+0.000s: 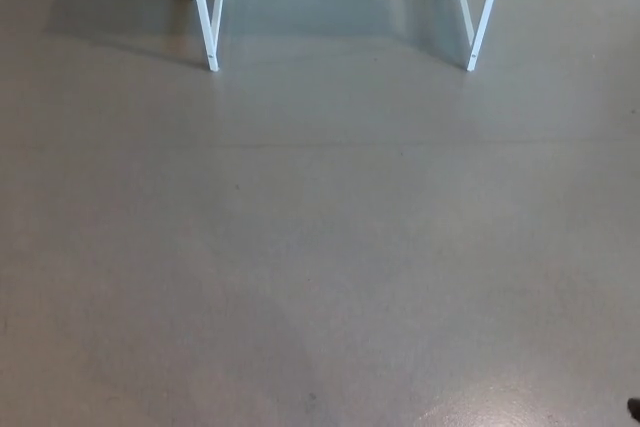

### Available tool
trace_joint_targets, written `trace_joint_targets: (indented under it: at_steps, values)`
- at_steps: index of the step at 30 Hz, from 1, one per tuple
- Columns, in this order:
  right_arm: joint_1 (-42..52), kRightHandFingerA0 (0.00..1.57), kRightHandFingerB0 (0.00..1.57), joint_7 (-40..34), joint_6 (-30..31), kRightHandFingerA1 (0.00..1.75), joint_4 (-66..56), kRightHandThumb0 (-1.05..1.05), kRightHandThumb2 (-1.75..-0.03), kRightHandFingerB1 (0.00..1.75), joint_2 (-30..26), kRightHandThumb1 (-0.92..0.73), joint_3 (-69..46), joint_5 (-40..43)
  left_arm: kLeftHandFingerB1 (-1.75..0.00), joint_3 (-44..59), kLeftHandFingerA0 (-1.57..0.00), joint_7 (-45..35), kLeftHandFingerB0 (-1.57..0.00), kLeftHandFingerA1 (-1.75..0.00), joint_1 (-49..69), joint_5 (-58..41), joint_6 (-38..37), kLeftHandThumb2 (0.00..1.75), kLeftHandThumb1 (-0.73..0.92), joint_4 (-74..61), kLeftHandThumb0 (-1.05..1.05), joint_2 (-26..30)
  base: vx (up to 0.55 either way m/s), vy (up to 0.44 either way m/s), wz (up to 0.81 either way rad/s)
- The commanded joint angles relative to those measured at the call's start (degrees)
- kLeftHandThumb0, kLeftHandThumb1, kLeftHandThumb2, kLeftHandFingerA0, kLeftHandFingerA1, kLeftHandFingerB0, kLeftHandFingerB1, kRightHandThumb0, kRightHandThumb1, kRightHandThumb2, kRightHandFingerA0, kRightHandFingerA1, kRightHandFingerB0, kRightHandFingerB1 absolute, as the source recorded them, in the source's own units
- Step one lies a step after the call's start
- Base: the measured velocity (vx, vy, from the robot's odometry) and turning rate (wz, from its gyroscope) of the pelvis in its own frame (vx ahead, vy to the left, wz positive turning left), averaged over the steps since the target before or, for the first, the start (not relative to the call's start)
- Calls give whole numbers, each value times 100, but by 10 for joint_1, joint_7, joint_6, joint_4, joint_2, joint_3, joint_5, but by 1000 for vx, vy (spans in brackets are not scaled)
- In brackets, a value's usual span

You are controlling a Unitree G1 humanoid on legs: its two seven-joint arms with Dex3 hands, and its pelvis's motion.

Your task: The robot walks towards a desk on which a shovel is kept on the left hand side and a container is kept on the right hand side. The robot picks up the shovel using its left hand and places it in the container.

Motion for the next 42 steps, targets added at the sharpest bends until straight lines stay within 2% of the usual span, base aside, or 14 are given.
trace_joint_targets:
  at_steps: [1,3,6,7,8,13,16,23,25,36,37,39,40,42]
  values:
    - [18,51,34,59,-28,47,-40,-29,-59,37,11,-64,-38,91,-52,38,-27,-52,-19,-60,27,-81,-26,90,43,-56,-5,-14,0,0,0]
    - [23,53,36,63,-31,47,-39,-29,-58,37,14,-63,-41,90,-37,40,-38,-45,-31,-52,35,-76,-12,58,63,-69,-8,-17,0,0,0]
    - [26,51,35,67,-36,46,-33,-30,-59,37,14,-63,-40,87,-53,43,-28,-55,-20,-60,39,-78,-14,91,43,-66,-5,-13,0,0,0]
    - [27,51,36,69,-36,46,-32,-30,-59,37,14,-64,-41,88,-37,42,-34,-55,-30,-50,41,-79,-12,57,63,-66,-6,-13,0,0,0]
    - [30,52,35,70,-38,47,-31,-29,-59,37,13,-64,-42,89,-53,40,-26,-54,-20,-59,44,-79,-12,90,43,-70,-4,-15,0,0,0]
    - [43,51,35,75,-40,47,-37,-30,-60,37,11,-64,-41,90,-38,36,-35,-49,-33,-50,50,-75,-21,57,61,-54,-5,-16,0,0,0]
    - [53,50,35,76,-43,47,-36,-29,-59,37,10,-64,-39,88,-52,30,-24,-54,-19,-58,64,-71,-36,90,43,-52,-5,-20,0,0,0]
    - [53,51,36,78,-51,47,-22,-28,-59,38,11,-63,-39,92,-36,7,-33,-42,-32,-46,85,-51,-61,58,59,-68,-10,-22,-12,-10,9]
    - [56,52,35,79,-51,48,-20,-28,-59,38,12,-63,-41,97,-53,4,-24,-40,-22,-57,86,-49,-64,88,40,-63,-6,-19,-60,0,-1]
    - [64,51,38,83,-75,48,-6,-30,-58,38,8,-62,-31,89,-35,-4,-34,-40,-32,-45,90,-51,-66,57,58,-57,-10,-8,66,258,-16]
    - [64,52,36,81,-74,48,-6,-31,-58,38,7,-61,-30,87,-52,-4,-23,-43,-22,-56,90,-52,-67,87,40,-56,-6,-6,140,179,1]
    - [65,52,37,75,-77,48,-5,-30,-58,38,8,-61,-27,82,-35,-6,-32,-44,-33,-43,92,-53,-71,57,58,-56,-8,-4,158,113,5]
    - [66,53,37,74,-79,49,-6,-29,-58,38,8,-62,-26,81,-52,-6,-23,-45,-22,-56,92,-53,-71,86,40,-55,-6,-4,162,63,5]
    - [70,52,37,77,-88,49,-6,-29,-58,38,6,-63,-22,77,-35,-5,-33,-43,-34,-43,94,-55,-69,56,58,-58,-7,-6,132,11,12]
